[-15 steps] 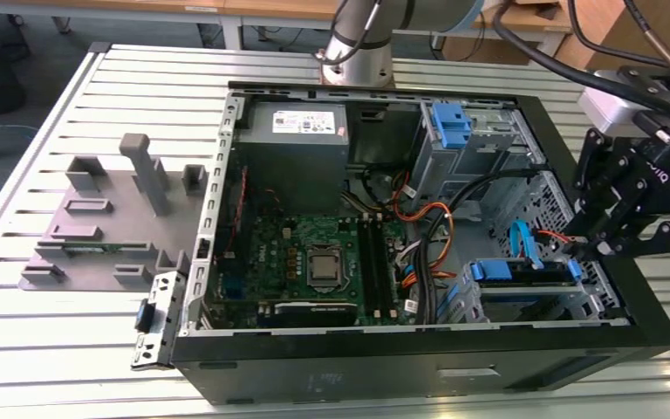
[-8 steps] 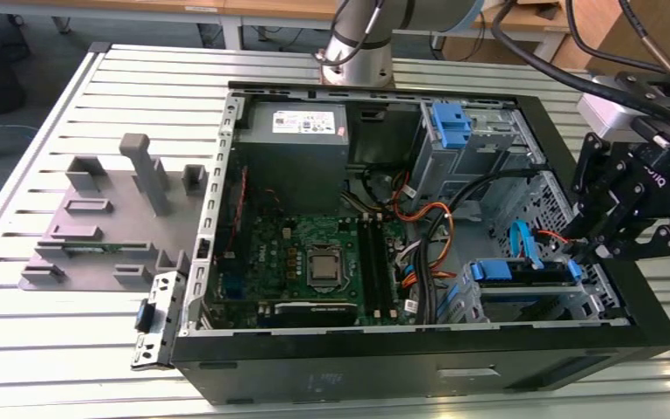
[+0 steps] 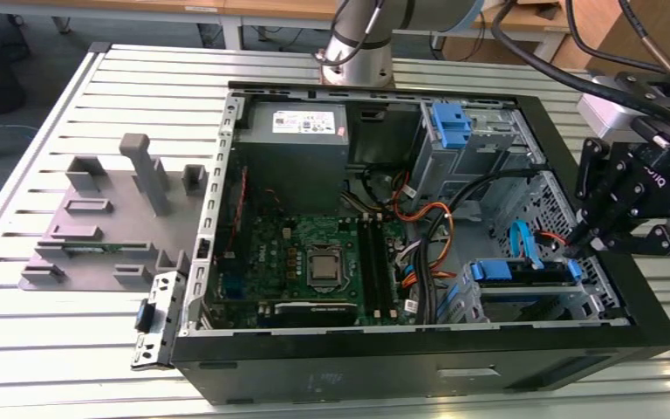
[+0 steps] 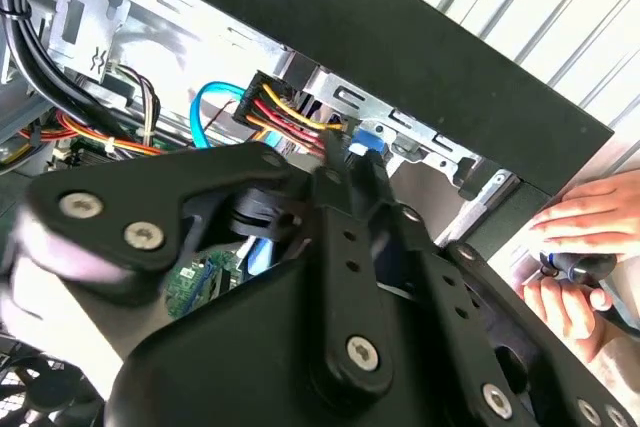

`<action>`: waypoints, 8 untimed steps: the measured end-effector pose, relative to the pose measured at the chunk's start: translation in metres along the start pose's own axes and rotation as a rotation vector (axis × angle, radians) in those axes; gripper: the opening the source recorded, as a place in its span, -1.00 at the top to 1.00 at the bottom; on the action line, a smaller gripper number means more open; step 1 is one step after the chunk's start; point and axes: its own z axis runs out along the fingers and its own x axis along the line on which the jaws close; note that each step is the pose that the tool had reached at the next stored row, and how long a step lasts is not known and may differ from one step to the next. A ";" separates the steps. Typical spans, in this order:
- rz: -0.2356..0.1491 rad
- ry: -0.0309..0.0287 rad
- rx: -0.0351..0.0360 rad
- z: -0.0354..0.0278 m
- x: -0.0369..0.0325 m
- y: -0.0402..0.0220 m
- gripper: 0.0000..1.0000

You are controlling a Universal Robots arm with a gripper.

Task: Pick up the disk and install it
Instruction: 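Insert the second disk wire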

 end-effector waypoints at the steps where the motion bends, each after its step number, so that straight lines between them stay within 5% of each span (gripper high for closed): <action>1: 0.000 0.0000 0.0000 0.0000 0.0000 0.0000 0.55; 8: 0.000 -0.0006 -0.0001 0.0002 -0.0001 0.0009 0.67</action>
